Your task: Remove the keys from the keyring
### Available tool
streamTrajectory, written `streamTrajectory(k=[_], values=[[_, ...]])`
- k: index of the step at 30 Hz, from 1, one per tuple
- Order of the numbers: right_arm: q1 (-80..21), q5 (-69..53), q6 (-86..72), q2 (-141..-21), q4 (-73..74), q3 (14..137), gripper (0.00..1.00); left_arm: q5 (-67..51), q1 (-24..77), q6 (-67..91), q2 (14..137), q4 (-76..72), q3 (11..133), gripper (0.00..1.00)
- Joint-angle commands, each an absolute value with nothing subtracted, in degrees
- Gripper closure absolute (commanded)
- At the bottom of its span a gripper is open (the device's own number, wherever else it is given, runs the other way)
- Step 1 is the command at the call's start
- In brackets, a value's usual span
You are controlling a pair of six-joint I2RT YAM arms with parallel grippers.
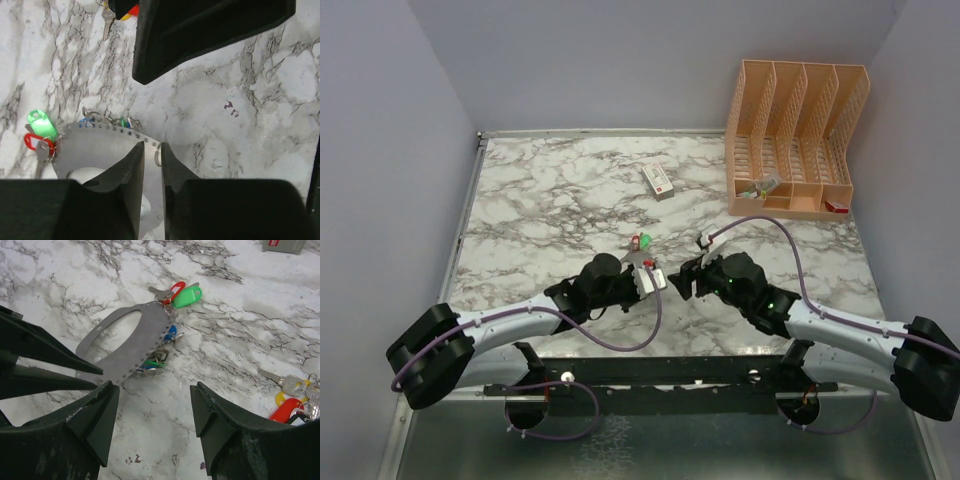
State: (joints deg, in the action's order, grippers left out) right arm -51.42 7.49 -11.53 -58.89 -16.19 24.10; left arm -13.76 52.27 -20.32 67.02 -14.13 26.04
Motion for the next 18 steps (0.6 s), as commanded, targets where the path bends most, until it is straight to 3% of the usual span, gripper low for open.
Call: streamTrajectory(k=[1, 9, 12, 18], values=[[-51.68, 5.80, -10.55, -60.52, -15.51, 24.43, 0.33, -10.72, 53.14, -13.34, 65.88, -16.34, 25.06, 0.70], [-51.62, 6.26, -11.05, -60.09, -15.77, 24.17, 0.33, 3.03, 53.53, 5.38, 61.48, -15.27, 24.87, 0.60], [-51.68, 6.66, -11.48, -59.77, -15.84, 24.01, 0.33, 11.78, 53.53, 16.11, 59.19, -12.51, 24.67, 0.51], [-51.68, 12.73, -12.78, -58.11, -14.60, 23.59, 0.30, 17.51, 53.44, 28.27, 57.83, -7.57, 25.13, 0.36]])
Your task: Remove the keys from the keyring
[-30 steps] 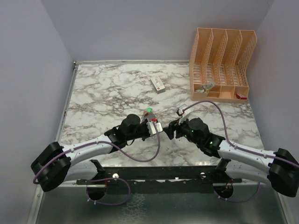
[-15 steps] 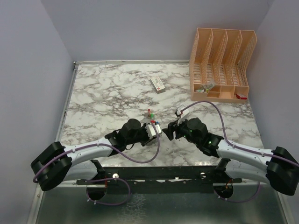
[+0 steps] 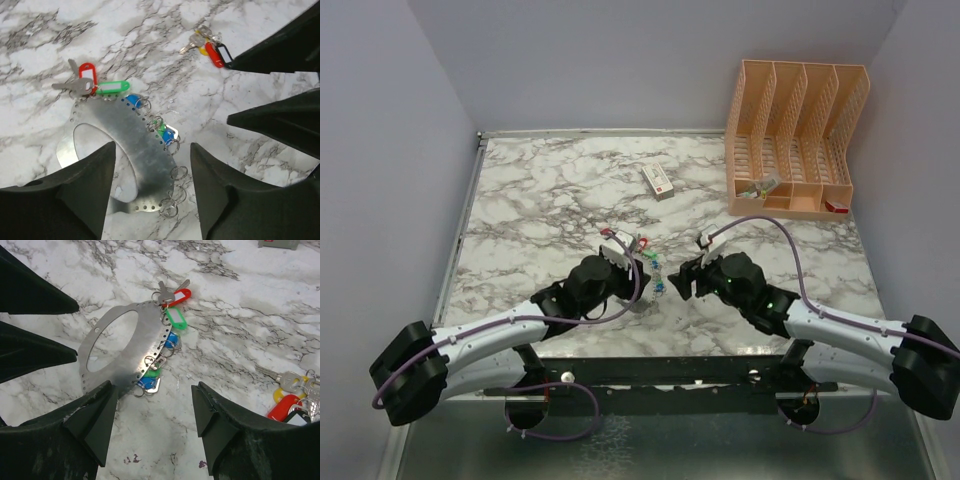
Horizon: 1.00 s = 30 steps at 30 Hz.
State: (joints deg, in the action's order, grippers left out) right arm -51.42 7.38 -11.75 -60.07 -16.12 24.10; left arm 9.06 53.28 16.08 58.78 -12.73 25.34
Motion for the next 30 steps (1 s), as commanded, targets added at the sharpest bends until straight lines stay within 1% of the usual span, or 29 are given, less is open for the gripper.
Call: streamTrajectory(k=[1, 4, 8, 9, 10, 11, 12, 14, 15, 20, 26, 30], values=[[-51.67, 14.82, -13.20, -57.46, -14.17, 23.49, 0.28, 18.53, 53.44, 28.71, 57.59, -6.59, 25.65, 0.32], [-51.68, 22.01, -15.21, -55.13, -12.44, 23.14, 0.23, 23.10, 53.22, 29.35, 56.07, -2.21, 27.97, 0.21], [-51.68, 30.30, -17.96, -51.04, -8.37, 23.75, 0.20, 29.46, 53.09, 28.55, 51.86, 5.17, 31.66, 0.14], [-51.62, 32.12, -18.54, -49.71, -6.86, 24.18, 0.19, 31.37, 53.09, 28.30, 50.54, 7.20, 32.62, 0.11], [-51.67, 34.12, -19.03, -48.40, -5.16, 24.84, 0.19, 32.97, 53.04, 28.07, 49.07, 9.21, 33.52, 0.04], [-51.63, 35.94, -19.40, -47.07, -3.28, 25.48, 0.15, 34.31, 53.04, 27.63, 47.66, 11.17, 34.53, 0.01], [-51.67, 37.71, -19.95, -45.65, -1.42, 26.20, 0.08, 35.38, 53.07, 27.26, 46.08, 12.82, 35.34, 0.01], [-51.68, 41.10, -21.34, -42.82, 4.04, 28.10, 0.02, 36.67, 53.09, 26.78, 42.94, 15.51, 36.93, 0.01], [-51.68, 42.62, -21.98, -41.40, 6.48, 29.33, 0.00, 37.17, 53.09, 26.68, 41.19, 16.67, 37.41, 0.01], [-51.68, 48.86, -23.85, -35.79, 18.05, 36.00, 0.00, 38.87, 53.09, 25.08, 33.81, 20.73, 41.22, 0.01], [-51.68, 55.29, -28.49, -34.75, 32.90, 46.77, 0.00, 39.88, 53.09, 21.17, 28.15, 26.64, 48.84, 0.01], [-51.62, 61.24, -31.69, -34.29, 43.40, 54.14, 0.00, 43.96, 53.09, 16.24, 25.01, 28.55, 52.43, 0.01]])
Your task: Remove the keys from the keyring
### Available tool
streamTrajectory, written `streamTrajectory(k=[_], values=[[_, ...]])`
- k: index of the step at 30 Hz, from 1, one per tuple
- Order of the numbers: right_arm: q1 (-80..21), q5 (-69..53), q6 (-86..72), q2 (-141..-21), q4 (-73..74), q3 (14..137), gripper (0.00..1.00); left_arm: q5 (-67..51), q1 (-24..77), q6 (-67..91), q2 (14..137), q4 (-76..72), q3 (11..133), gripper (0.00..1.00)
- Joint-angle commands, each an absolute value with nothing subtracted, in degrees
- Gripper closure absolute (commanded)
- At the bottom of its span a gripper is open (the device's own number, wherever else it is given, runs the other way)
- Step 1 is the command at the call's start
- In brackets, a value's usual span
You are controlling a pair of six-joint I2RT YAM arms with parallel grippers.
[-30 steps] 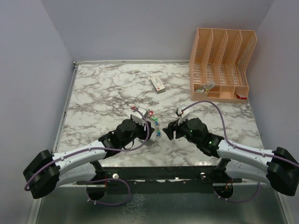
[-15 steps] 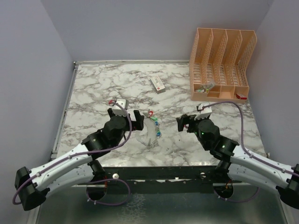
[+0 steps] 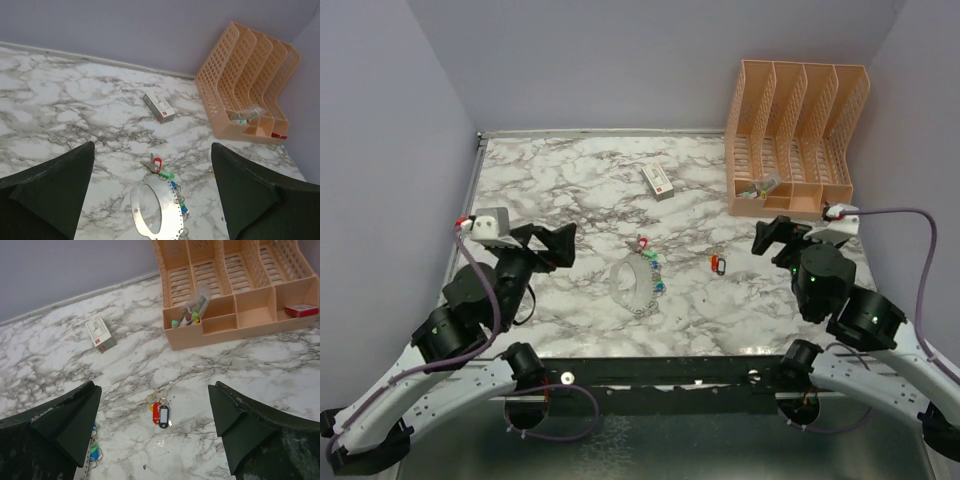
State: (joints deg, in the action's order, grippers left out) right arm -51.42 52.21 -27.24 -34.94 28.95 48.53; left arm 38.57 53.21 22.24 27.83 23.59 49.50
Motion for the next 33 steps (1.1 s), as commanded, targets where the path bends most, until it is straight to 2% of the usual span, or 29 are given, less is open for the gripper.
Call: streamTrajectory(k=[1, 6, 13, 24, 33], values=[[-51.67, 62.55, -31.67, -33.87, 44.44, 55.22, 0.00, 45.67, 53.09, 14.91, 24.01, 28.52, 52.34, 0.01], [-51.68, 70.06, -27.36, -28.49, 39.37, 52.19, 0.00, 52.52, 53.09, 9.80, 18.98, 24.56, 47.37, 0.01], [-51.68, 68.42, -11.62, -20.32, 21.30, 43.41, 0.00, 53.20, 53.09, 5.16, 15.69, 19.31, 41.20, 0.01], [-51.68, 68.15, -7.99, -21.42, 17.24, 40.93, 0.00, 53.60, 48.59, 0.27, 14.83, 14.52, 36.20, 0.01], [-51.68, 68.58, -8.02, -22.39, 18.46, 41.39, 0.00, 47.84, 42.88, -2.33, 16.56, 11.87, 34.69, 0.01]])
